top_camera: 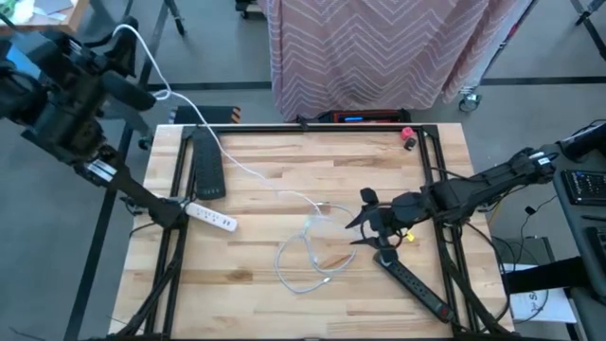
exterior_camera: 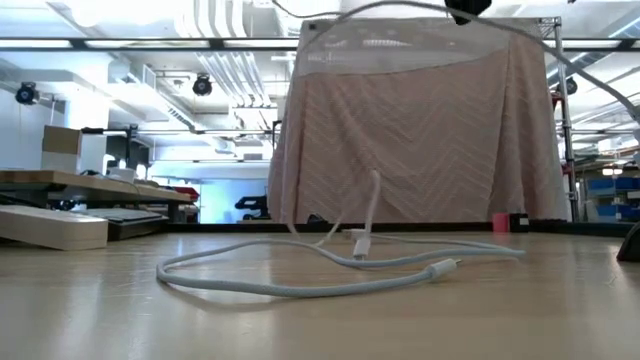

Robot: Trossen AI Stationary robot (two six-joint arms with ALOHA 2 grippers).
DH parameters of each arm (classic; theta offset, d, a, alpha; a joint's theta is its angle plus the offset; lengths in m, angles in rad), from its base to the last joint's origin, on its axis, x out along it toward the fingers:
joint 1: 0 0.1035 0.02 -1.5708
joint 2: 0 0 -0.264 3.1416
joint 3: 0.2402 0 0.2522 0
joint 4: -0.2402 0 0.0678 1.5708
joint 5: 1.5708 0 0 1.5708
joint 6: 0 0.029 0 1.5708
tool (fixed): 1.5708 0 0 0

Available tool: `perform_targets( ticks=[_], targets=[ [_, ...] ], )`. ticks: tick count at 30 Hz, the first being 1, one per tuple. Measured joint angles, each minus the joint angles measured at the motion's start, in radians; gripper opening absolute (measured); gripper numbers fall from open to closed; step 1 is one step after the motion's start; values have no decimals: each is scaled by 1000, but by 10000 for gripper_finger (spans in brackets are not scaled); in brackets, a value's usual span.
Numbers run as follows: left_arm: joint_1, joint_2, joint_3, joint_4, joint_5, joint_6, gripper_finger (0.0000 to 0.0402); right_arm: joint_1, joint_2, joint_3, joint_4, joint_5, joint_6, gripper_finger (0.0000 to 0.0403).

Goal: Insert USB
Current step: Insert the white USB cable into the pink charger adapter

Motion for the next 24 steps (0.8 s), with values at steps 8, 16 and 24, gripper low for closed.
perform_targets(
  ticks=[8, 16, 24],
  targets=[
    [61, -8, 2, 4, 35, -47, 0, 0, -30, 20, -5, 66, -27, 187],
    [191, 8, 2, 184, 214, -136, 0, 0, -33, 20, 22, 80, -35, 186],
    [399, 53, 0, 186, -99, 126, 0, 59, 37, 14, 80, 62, -54, 184]
  ],
)
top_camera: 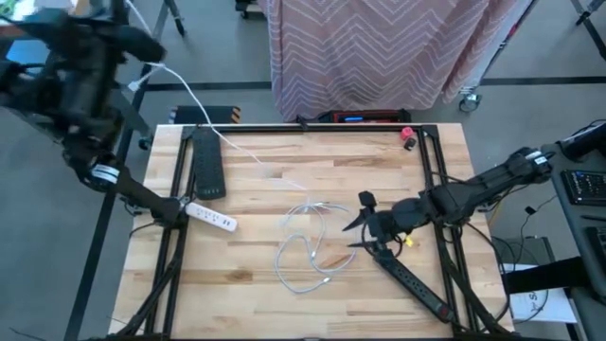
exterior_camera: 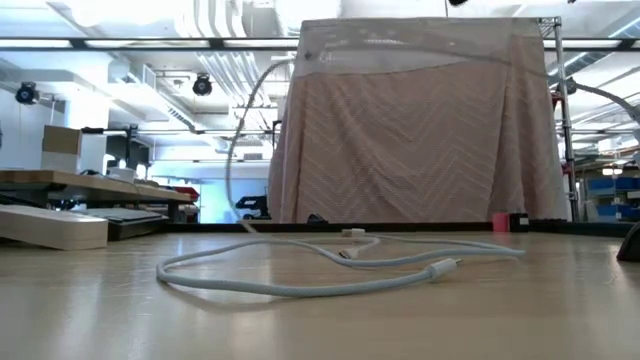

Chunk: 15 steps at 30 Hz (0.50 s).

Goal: Insert USB
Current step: Insert the white USB cable into the pink charger adapter

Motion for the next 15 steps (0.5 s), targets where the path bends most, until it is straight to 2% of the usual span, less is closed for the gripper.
perform_targets(
  ticks=[1, 3, 5, 9, 15],
  targets=[
    [35, 8, -3, -6, -47, 30, 0, 13, 5, 0, 21, -6, 0, 185],
    [86, 17, -20, -76, -63, -8, 0, 40, 17, 0, 49, -10, 0, 185],
    [105, 25, -36, -156, -45, -104, 0, 67, 41, 0, 78, -10, 5, 185],
    [150, 61, -47, -323, 96, -283, 0, 101, 101, 0, 94, -10, 21, 185],
    [213, 102, -46, -502, 54, -406, 0, 133, 251, 6, 95, -10, 101, 186]
  ],
)
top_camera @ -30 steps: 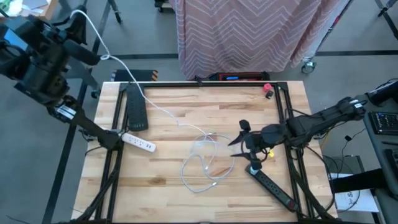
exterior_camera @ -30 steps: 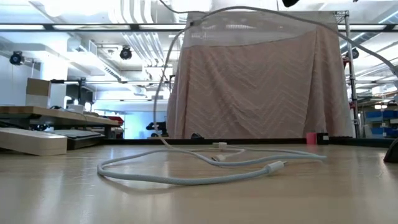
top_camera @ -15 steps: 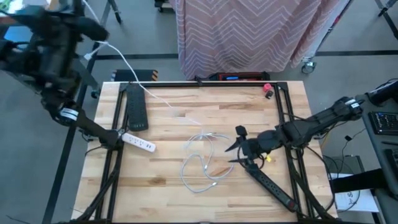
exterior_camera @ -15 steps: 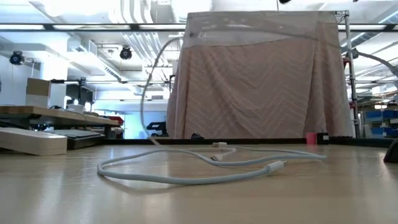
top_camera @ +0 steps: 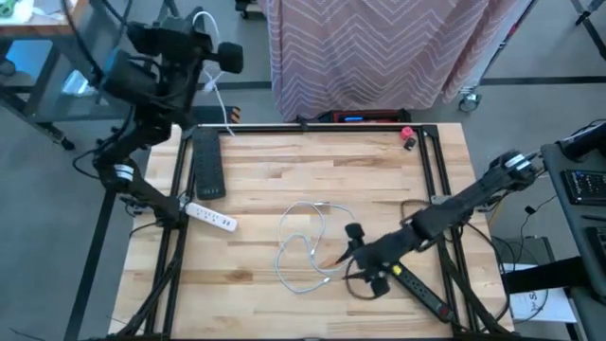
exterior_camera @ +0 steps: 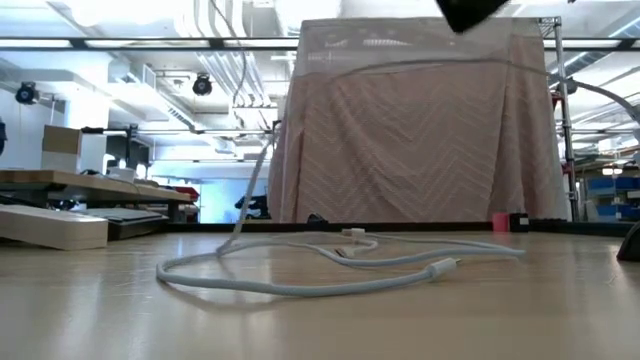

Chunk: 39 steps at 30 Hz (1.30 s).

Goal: Insert USB
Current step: Insert the white USB cable into the pink charger adapter

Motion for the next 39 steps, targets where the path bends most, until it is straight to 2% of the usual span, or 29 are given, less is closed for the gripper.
perform_targets(
  ticks=[2, 4, 6, 9, 12, 14, 21, 26, 30, 35, 39],
  targets=[
    [0, -19, 0, -156, 85, -123, 0, 13, 57, 13, -2, 0, 25, 186],
    [17, -36, 3, -320, 244, -290, 0, 20, 111, 30, -2, 5, 60, 186],
    [61, -45, 3, -435, 399, -452, 0, 24, 163, 48, -10, 37, 100, 186],
    [149, -59, 1, -594, 563, -677, 0, 21, 240, 57, -14, 106, 148, 186],
    [245, -81, 1, -730, 768, -838, 0, 17, 320, 60, -25, 153, 206, 186],
    [288, -86, -3, -783, 863, -889, 0, 11, 361, 66, -29, 162, 243, 186],
    [315, -79, -70, -821, 908, -879, 0, -21, 470, 99, -69, 159, 285, 184],
    [348, -80, -110, -814, 916, -873, 0, -37, 511, 124, -115, 136, 276, 166],
    [370, -79, -139, -814, 964, -875, 0, -45, 516, 123, -127, 95, 280, 120],
    [381, -80, -161, -783, 1054, -878, 0, -44, 513, 128, -133, 72, 264, 17],
    [381, -80, -169, -767, 1129, -873, 0, -39, 497, 171, -172, 1, 239, 10]
  ],
)
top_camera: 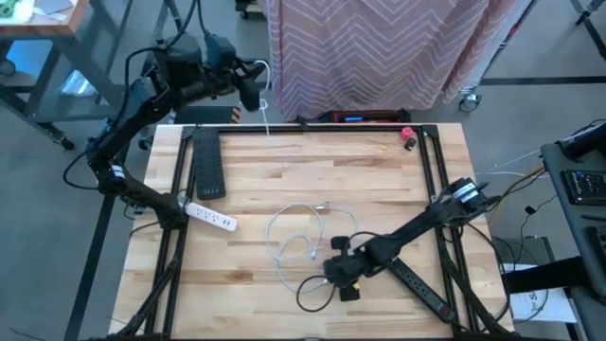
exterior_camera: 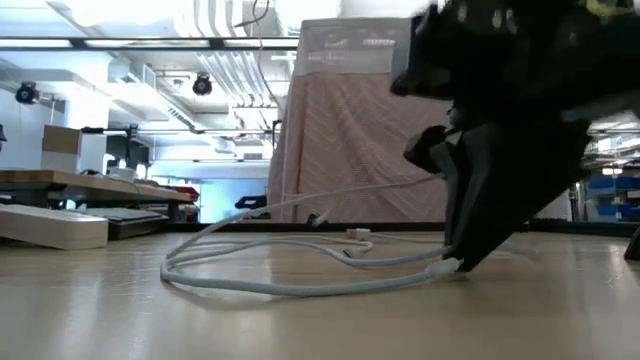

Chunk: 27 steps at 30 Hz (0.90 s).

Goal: Insert USB
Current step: Insert the white USB cable into the pink charger adapter

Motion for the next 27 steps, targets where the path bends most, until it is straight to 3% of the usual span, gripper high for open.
perform_targets(
  ticks=[7, 11, 19, 27],
  targets=[
    [2, 0, -2, -7, 28, 9, 0, 17, -107, 158, -19, -342, -97, 3],
    [1, 0, -2, -10, 40, 10, 0, 22, -193, 234, -31, -328, -186, 2],
    [1, -2, -7, -31, 53, 3, 0, -23, -441, 272, -131, 12, -314, 1],
    [1, -2, -9, -32, 53, -9, 0, -88, -679, 269, -427, 538, -282, 1]
  ],
)
